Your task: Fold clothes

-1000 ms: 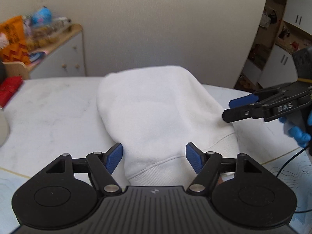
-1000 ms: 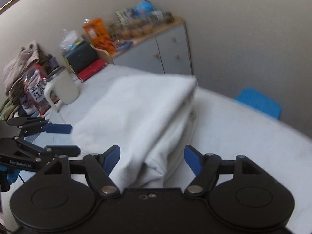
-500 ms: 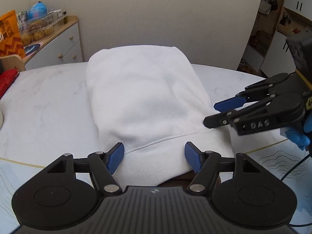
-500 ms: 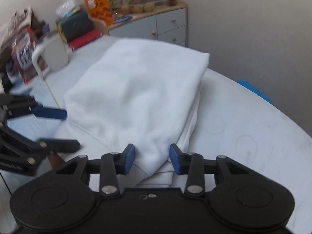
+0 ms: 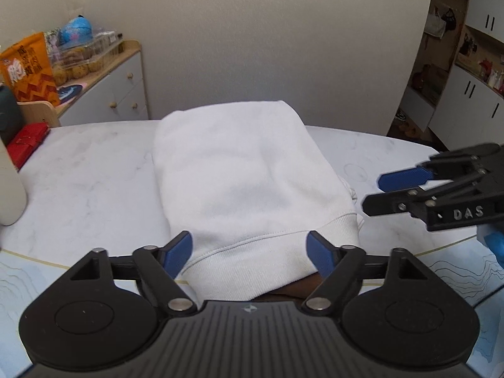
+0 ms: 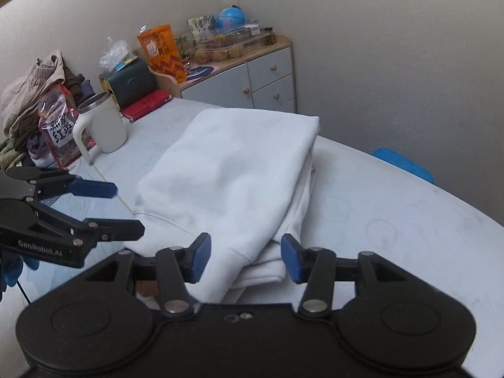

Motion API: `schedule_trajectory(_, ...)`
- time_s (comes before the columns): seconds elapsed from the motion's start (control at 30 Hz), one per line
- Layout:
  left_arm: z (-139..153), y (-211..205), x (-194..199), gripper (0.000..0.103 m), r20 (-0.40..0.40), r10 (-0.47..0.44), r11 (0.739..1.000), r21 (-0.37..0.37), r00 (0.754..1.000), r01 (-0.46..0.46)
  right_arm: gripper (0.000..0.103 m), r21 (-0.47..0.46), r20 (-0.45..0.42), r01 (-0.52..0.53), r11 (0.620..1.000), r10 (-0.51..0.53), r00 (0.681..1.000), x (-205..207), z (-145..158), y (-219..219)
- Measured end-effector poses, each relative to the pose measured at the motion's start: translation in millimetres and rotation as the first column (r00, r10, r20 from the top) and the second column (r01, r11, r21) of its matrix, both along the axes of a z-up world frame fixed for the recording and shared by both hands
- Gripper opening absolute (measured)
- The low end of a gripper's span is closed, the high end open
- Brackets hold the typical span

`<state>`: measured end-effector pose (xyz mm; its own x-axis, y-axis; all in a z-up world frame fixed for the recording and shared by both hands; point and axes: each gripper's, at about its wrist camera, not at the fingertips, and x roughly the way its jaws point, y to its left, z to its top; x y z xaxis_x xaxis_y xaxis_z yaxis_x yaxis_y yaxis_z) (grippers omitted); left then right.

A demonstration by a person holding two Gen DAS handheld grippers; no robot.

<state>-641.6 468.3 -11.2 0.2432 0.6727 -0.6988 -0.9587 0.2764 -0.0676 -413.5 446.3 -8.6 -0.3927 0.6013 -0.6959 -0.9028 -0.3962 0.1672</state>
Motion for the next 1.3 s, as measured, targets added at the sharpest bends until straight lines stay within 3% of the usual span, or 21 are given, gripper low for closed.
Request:
schedule_trajectory(0.17,14.0,-11.1,-0.6,0.1,-0.007,0.017,0.999,0.034,1.0,-0.017,0.103,0.052,-0.02,0.034,0.998,-0.033,0.999,4.0,9.3,-23.2)
schedule_trajectory(0.4,26.0,-27.7,-4.4,0.101,-0.005,0.058,0.996,0.068,0.998,-0.058,0.103,0.119,-0.007,0.097,0.988,-0.097,0.995,2.4,15.9,-58.9)
schedule_trajectory(0.57,26.5,-44.1,-1.9,0.101,-0.059,0.103,0.99,0.099,0.993,-0.097,0.103,0.121,0.007,0.15,0.981,-0.151,0.988,-2.0,15.1,-80.4)
schedule_trajectory(0.7,25.0,-56.3,-3.3,0.101,-0.016,0.085,0.994,0.07,0.996,-0.084,0.103,0.119,0.045,0.173,0.978,-0.179,0.983,-9.9,14.7,-97.0)
schedule_trajectory(1.3,19.0,-95.7,-4.0,0.101,-0.033,0.033,0.999,0.033,0.999,-0.032,0.103,0.076,0.022,0.318,0.945,-0.321,0.947,-26.6,11.4,-149.9)
